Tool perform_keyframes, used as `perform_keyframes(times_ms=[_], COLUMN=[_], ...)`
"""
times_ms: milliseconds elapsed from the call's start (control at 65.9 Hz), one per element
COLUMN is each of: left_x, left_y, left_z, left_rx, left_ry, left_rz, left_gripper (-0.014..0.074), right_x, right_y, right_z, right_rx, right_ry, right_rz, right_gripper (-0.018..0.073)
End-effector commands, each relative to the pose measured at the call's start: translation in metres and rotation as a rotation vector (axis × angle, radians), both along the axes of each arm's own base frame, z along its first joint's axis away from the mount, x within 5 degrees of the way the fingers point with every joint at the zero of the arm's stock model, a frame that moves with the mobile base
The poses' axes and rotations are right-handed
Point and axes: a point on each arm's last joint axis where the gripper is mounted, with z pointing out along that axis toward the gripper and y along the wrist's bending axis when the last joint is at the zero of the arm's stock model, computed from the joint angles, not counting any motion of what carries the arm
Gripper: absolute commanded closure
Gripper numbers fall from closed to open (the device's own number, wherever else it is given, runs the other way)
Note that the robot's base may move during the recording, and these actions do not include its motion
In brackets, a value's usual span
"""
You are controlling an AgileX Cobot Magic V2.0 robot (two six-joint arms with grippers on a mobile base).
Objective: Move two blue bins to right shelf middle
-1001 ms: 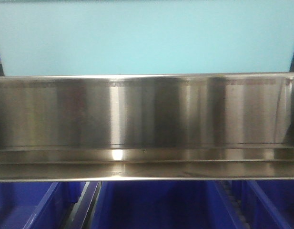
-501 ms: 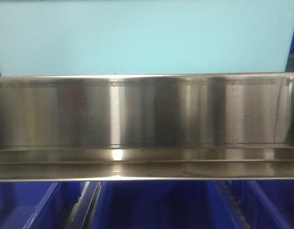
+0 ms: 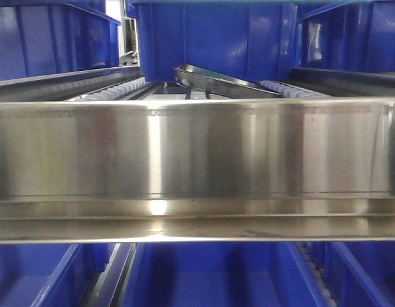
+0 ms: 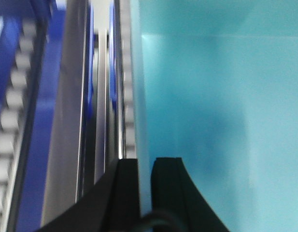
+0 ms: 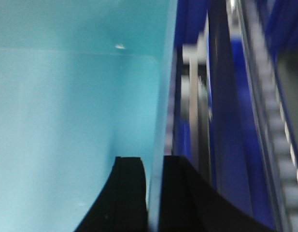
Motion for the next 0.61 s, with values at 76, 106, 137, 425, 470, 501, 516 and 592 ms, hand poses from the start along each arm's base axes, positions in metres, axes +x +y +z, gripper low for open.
perform_keyframes(times_ms=[76, 106, 137, 425, 470, 501, 516, 592], left_x=[-0.009, -0.009, -0.009, -0.007, -0.007, -0.007, -0.008, -0.008], left_y=[0.004, 0.004, 0.004, 0.004, 0.004, 0.005, 0.005, 0.005], left_z=[0.034, 0.036, 0.037, 0.040, 0.040, 0.040, 0.039, 0.039], left_rx=[-0.028, -0.029, -0.027, -0.025, -0.023, -0.022, -0.021, -0.019], left_ry=[-0.158, -0.166, -0.175, -0.218, -0.213, -0.209, -0.208, -0.202], left_rz=[-0.013, -0.013, -0.012, -0.015, -0.014, -0.013, -0.012, -0.011], left_gripper=[0.0707, 0.0707, 0.0707, 0.0707, 0.0707, 0.0707, 0.0707, 0.0707], right_x=[-0.010, -0.011, -0.011, -0.009, -0.009, -0.009, -0.009, -0.009], right_y=[-0.004, -0.004, -0.004, -0.003, -0.003, -0.003, -0.003, -0.003], right_z=[0.039, 0.041, 0.042, 0.045, 0.045, 0.045, 0.045, 0.046], right_rx=[0.015, 0.017, 0.020, 0.029, 0.029, 0.029, 0.029, 0.032], right_ry=[-0.178, -0.186, -0.195, -0.230, -0.230, -0.230, -0.230, -0.245], right_rz=[0.018, 0.018, 0.019, 0.025, 0.025, 0.025, 0.025, 0.027], right_gripper=[0.0721, 0.0721, 0.0721, 0.0721, 0.0721, 0.0721, 0.0721, 0.0721])
